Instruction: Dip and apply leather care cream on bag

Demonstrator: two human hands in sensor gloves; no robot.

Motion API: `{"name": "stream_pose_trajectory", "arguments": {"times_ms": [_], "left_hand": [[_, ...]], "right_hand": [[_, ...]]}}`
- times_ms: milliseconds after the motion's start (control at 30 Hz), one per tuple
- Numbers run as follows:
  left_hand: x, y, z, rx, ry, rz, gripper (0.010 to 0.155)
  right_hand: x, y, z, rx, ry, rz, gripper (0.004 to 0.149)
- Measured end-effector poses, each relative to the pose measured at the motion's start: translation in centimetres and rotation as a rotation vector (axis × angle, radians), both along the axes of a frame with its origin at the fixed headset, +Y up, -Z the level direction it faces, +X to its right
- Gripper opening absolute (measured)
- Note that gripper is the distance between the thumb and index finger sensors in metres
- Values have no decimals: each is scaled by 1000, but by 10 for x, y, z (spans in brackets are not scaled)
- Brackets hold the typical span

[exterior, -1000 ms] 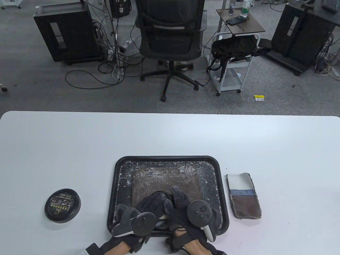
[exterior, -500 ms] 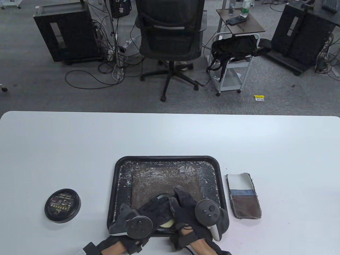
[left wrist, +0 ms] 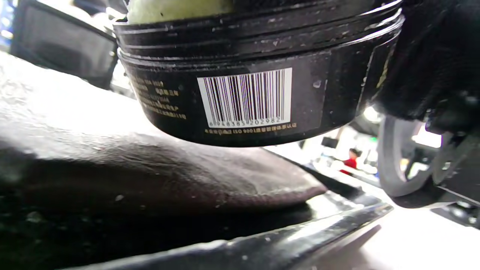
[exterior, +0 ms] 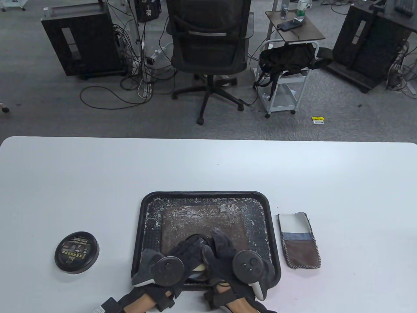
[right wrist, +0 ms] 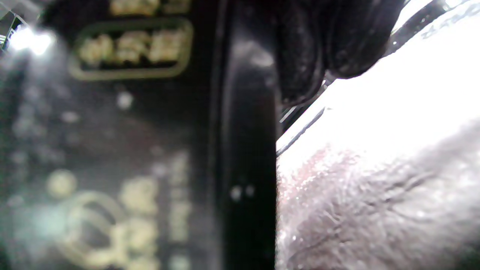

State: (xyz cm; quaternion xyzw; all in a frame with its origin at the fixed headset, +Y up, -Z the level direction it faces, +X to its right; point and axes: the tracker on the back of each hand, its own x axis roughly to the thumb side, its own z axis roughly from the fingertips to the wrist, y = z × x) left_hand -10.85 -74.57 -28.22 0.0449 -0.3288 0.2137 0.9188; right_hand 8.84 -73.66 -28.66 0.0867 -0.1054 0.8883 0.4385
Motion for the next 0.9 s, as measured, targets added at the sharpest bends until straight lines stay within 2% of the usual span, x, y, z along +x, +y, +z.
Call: {"name": "stream_pose_trajectory", "arguments": {"times_ms": [233, 300, 433, 533, 733, 900], "left_hand": [[4, -1, 3, -6, -112, -5, 59], [4, -1, 3, -3, -112, -7, 59], [7, 2, 8, 82, 3, -60, 58], [8, 2, 7, 106, 95, -102, 58], [3, 2, 2, 61, 138, -87, 59], [-1, -1, -5, -19, 28, -26, 59]], "right_hand": [[5, -4, -5, -34, -3, -31, 65], [5, -6, -6, -44, 2, -40, 65], [5, -4, -5, -46, -7, -47, 65], [1, -5, -2, -50, -2, -43, 66], [-8, -5, 0, -35, 25, 8, 67], [-5, -7, -2, -35, 24, -4, 67]]}}
